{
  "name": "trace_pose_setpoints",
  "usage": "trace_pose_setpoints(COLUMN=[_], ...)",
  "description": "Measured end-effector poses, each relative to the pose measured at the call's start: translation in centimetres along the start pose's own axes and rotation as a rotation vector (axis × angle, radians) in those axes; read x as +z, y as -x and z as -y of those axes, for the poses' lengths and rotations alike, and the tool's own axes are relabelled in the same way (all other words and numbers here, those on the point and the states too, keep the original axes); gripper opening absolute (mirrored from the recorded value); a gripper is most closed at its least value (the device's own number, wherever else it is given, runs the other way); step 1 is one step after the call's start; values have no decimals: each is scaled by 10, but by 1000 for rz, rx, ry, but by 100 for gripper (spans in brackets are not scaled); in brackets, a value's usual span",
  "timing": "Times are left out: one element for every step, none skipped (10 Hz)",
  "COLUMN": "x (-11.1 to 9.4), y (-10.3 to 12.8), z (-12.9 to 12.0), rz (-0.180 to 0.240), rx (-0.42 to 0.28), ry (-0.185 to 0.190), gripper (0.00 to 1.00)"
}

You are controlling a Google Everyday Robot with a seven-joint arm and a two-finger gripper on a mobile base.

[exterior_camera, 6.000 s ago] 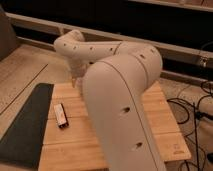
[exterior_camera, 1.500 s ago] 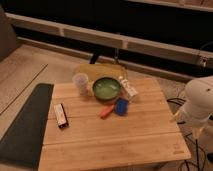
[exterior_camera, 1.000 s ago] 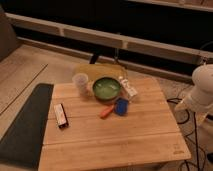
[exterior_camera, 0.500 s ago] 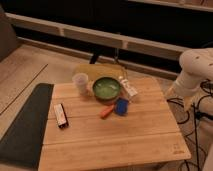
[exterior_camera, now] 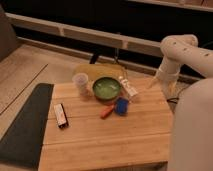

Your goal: Move the arm in a circular motion

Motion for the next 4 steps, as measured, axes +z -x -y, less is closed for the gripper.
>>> trace_pose_setpoints(x=[1, 1, 0, -1], y=[3, 6, 5, 6], z=[-13, -32, -58, -70], rz=[-7, -10, -12, -8], rx=[-22, -55, -99, -123], ry=[-10, -21, -27, -36], gripper=[65, 65, 65, 65])
